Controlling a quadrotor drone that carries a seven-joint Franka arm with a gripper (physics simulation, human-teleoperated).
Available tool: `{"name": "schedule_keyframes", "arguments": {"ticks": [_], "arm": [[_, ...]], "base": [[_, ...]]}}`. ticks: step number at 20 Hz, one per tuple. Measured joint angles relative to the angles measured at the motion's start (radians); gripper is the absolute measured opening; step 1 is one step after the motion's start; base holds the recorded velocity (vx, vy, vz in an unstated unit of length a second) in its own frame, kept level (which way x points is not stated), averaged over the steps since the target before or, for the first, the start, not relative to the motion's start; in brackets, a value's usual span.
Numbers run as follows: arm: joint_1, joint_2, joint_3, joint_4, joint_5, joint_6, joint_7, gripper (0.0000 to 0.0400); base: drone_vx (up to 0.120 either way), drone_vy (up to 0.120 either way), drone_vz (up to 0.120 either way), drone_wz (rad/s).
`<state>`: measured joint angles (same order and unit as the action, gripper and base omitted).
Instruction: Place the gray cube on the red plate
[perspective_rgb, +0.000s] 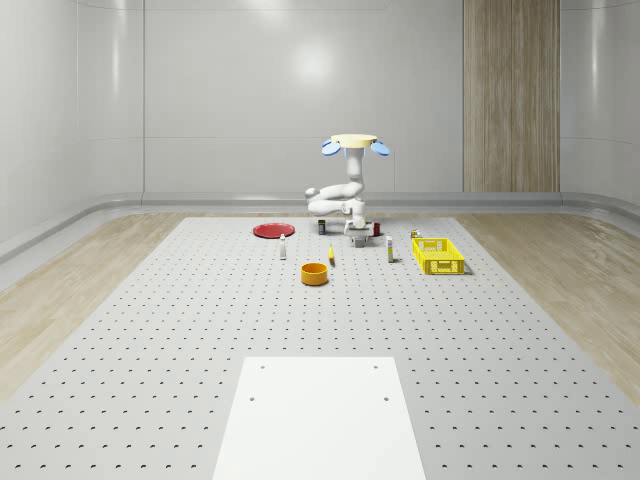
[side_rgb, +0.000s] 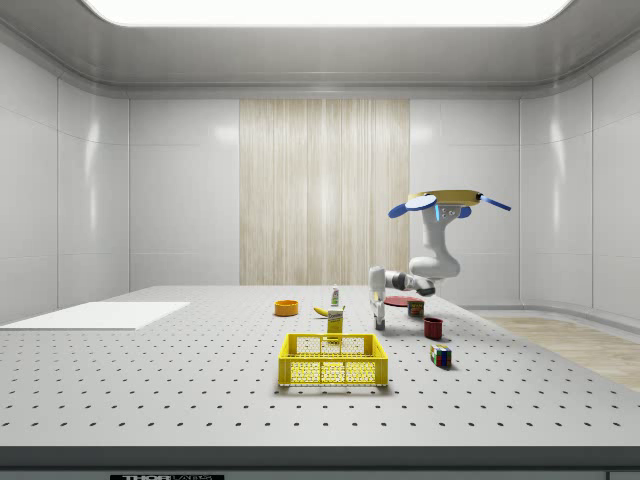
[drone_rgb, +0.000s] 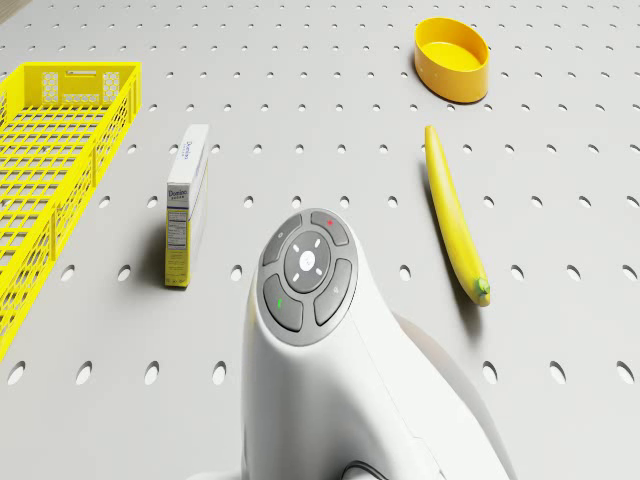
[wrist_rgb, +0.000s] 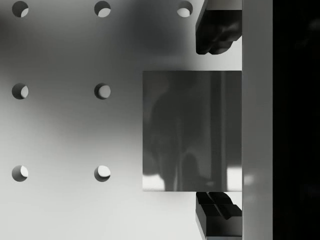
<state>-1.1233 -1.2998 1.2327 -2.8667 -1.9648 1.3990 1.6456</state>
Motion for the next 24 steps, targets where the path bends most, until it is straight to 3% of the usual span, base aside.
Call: {"name": "schedule_keyframes", "arguments": {"ticks": [12,17,24], "arm": [[0.005,-0.040,-0.033,0.004,-0.021,0.049,-0.004,0.0400],[0.005,-0.052,-0.035,0.002,-0.020,0.060,-0.001,0.0301],[0.001,-0.065,-0.034,0.003,-0.015,0.072,0.003,0.0259]], "base": [[0.000,0.000,0.000,0.000],[0.000,0.000,0.000,0.000],[0.000,0.000,0.000,0.000]]}}
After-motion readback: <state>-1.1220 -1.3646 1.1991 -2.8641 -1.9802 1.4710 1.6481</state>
